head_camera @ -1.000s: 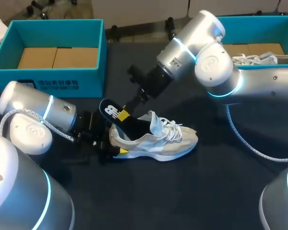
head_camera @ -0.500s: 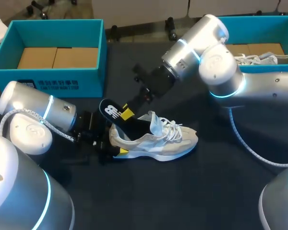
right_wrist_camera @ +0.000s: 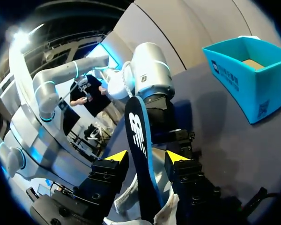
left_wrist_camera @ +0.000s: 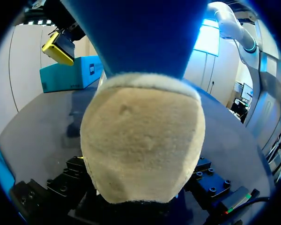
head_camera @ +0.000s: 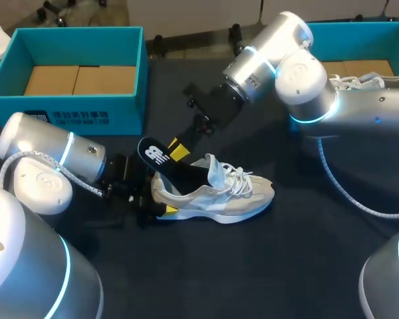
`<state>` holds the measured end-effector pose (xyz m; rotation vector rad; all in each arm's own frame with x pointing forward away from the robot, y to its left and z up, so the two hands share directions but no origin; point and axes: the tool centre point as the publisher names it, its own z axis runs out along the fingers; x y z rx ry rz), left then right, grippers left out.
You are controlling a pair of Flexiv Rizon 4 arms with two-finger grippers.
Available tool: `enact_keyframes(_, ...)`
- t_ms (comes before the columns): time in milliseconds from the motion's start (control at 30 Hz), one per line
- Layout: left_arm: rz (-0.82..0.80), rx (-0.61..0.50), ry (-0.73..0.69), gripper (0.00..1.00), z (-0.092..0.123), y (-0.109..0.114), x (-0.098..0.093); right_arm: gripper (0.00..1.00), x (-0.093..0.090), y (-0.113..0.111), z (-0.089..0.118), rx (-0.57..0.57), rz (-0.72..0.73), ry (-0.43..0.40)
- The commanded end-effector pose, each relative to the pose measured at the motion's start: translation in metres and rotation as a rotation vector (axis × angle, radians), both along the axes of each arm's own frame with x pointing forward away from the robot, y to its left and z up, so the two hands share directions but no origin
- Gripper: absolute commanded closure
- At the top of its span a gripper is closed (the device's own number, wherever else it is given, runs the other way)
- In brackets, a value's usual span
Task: Take the shoe out of the shoebox, open the shoe tongue, remove and reinsert the insole, then place the shoe into the shoebox
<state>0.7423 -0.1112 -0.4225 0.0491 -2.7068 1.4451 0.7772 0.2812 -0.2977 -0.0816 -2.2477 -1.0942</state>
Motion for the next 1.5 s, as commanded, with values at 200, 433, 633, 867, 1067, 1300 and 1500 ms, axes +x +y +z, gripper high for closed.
enact_keyframes(200,0.000,0.004,0.000,1.00,0.000,-0.001,0.000,0.54,0.000,-0.002,-0.001,0.016,0.024,-0.004)
enact_keyframes(433,0.000,0.004,0.000,1.00,0.000,-0.001,0.000,0.62,-0.002,-0.004,-0.002,0.019,0.025,-0.006)
enact_keyframes(633,0.000,0.004,0.000,1.00,0.000,-0.001,0.000,0.62,-0.003,0.000,-0.003,0.022,0.024,-0.008)
enact_keyframes(867,0.000,0.004,0.000,1.00,0.000,-0.001,0.000,0.60,-0.005,0.005,-0.002,0.025,0.037,-0.007)
enact_keyframes(1067,0.000,0.004,0.000,1.00,0.000,-0.001,0.000,0.60,-0.006,0.010,-0.003,0.029,0.044,-0.007)
enact_keyframes(1300,0.000,0.004,0.000,1.00,0.000,-0.001,0.000,0.61,-0.009,0.011,-0.004,0.037,0.041,-0.007)
enact_keyframes(1500,0.000,0.004,0.000,1.00,0.000,-0.001,0.000,0.64,-0.010,0.012,-0.004,0.040,0.044,-0.007)
